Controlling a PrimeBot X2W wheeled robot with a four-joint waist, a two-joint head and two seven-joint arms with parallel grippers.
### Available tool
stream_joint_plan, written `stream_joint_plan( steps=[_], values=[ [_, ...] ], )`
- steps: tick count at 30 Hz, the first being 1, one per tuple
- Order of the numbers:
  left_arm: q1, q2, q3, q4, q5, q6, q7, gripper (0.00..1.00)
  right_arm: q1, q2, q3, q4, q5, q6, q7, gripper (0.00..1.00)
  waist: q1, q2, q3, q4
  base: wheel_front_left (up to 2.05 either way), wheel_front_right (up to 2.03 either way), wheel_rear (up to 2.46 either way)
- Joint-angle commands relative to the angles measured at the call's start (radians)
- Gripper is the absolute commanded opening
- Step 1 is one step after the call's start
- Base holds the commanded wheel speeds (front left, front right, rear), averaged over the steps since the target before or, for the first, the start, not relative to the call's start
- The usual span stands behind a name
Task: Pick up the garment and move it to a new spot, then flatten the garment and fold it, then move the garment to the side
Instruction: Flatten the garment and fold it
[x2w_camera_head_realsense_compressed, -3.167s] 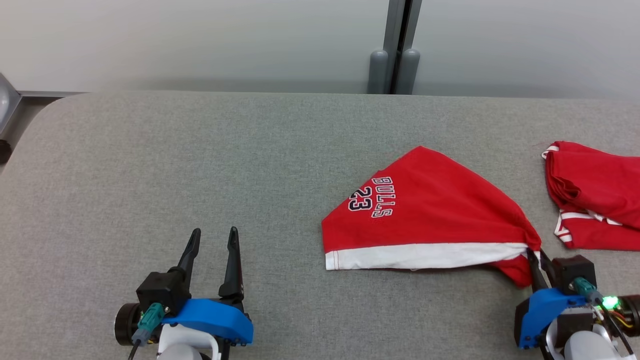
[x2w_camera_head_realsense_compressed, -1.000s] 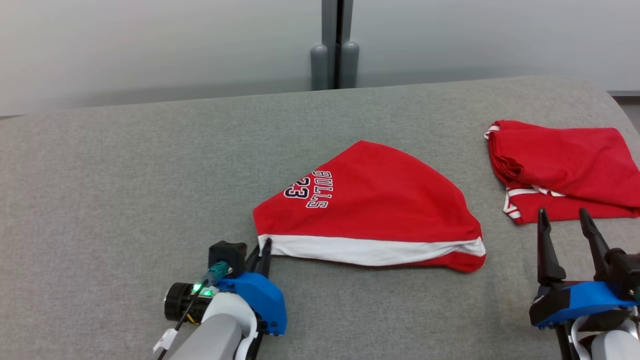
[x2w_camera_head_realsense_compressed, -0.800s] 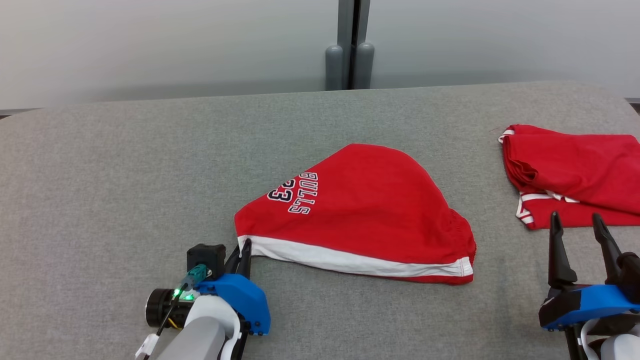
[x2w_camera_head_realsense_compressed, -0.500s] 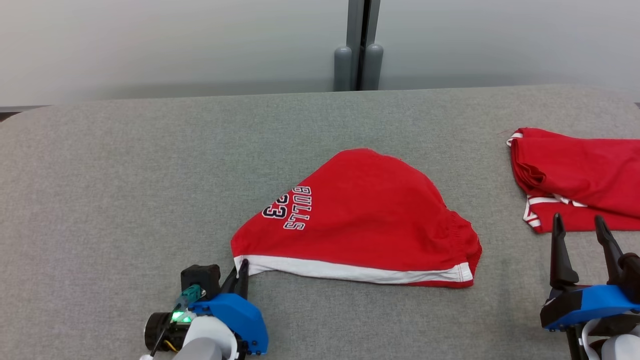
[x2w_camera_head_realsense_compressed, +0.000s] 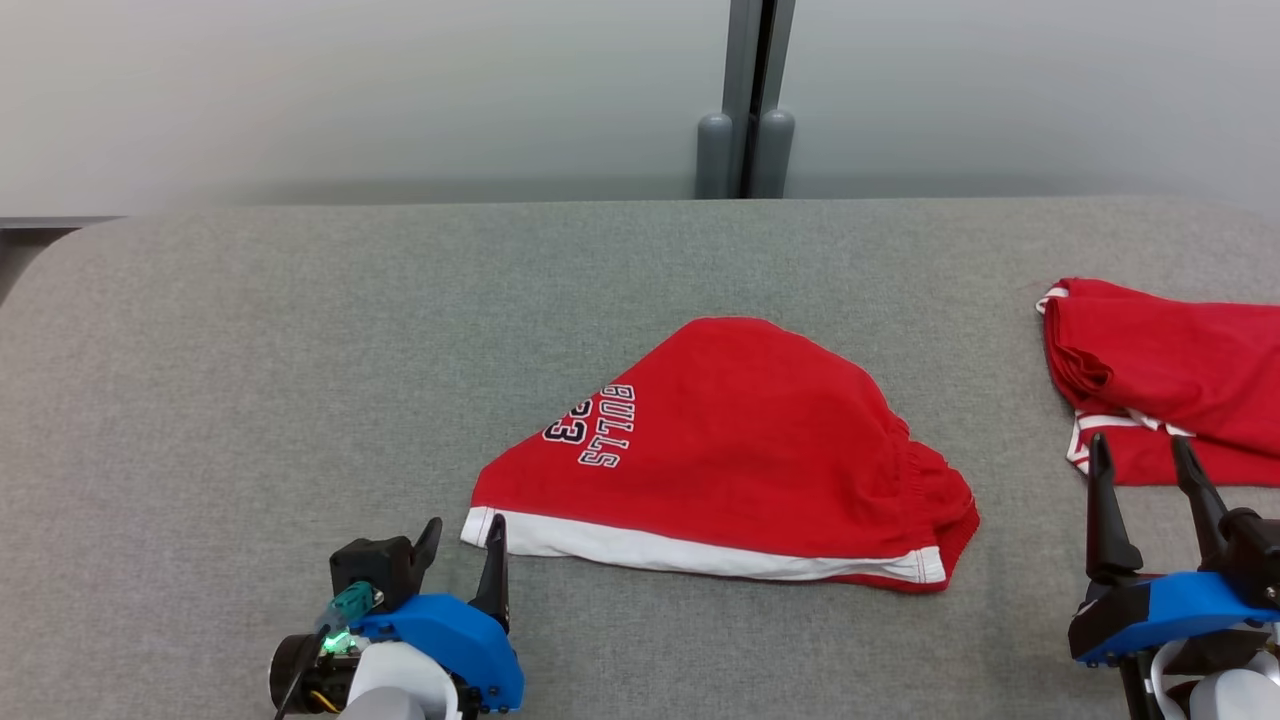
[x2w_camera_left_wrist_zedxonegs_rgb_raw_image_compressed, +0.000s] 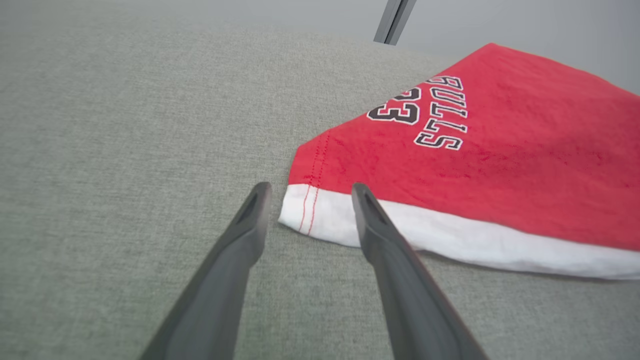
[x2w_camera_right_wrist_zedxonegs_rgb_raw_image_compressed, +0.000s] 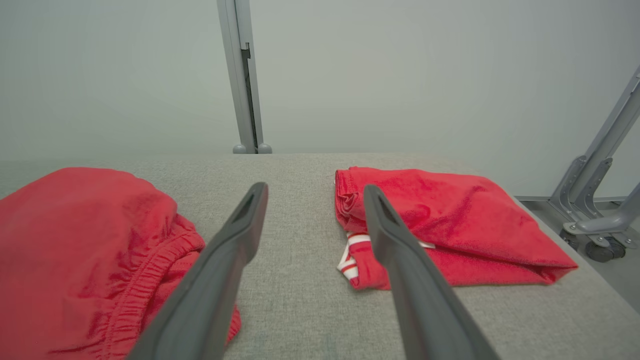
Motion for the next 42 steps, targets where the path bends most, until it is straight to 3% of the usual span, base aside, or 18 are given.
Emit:
stream_joint_plan(
  steps=[1, 12, 22, 35, 42],
  values=[
    [0.016, 0.009, 0.003, -0.022, 0.000, 0.009, -0.014, 1.00, -0.007, -0.002, 0.001, 0.007, 0.005, 0.000, -0.006, 1.00, 0.0000, 0.0000, -0.009, 0.004, 0.00, 0.00, 0.00],
    [0.000, 0.033, 0.045, -0.133, 0.035, 0.017, -0.086, 1.00, 0.027, -0.002, 0.051, 0.002, 0.000, 0.000, -0.007, 1.00, 0.0000, 0.0000, -0.084, 0.033, 0.00, 0.00, 0.00],
    [0.048, 0.028, 0.065, -0.178, 0.059, 0.036, -0.094, 1.00, 0.056, -0.003, 0.178, -0.021, 0.071, 0.000, 0.006, 1.00, 0.0000, 0.0000, -0.130, 0.023, 0.00, 0.00, 0.00],
    [0.091, 0.031, 0.069, -0.215, 0.068, 0.051, -0.094, 1.00, 0.068, -0.002, 0.199, -0.005, 0.089, 0.000, 0.001, 1.00, 0.0000, 0.0000, -0.138, 0.021, 0.00, 0.00, 0.00],
    [0.091, 0.035, 0.066, -0.221, 0.065, 0.058, -0.090, 1.00, 0.099, -0.002, 0.210, 0.037, 0.051, 0.000, 0.076, 1.00, 0.0000, 0.0000, -0.124, 0.028, 0.00, 0.00, 0.00]
  ],
)
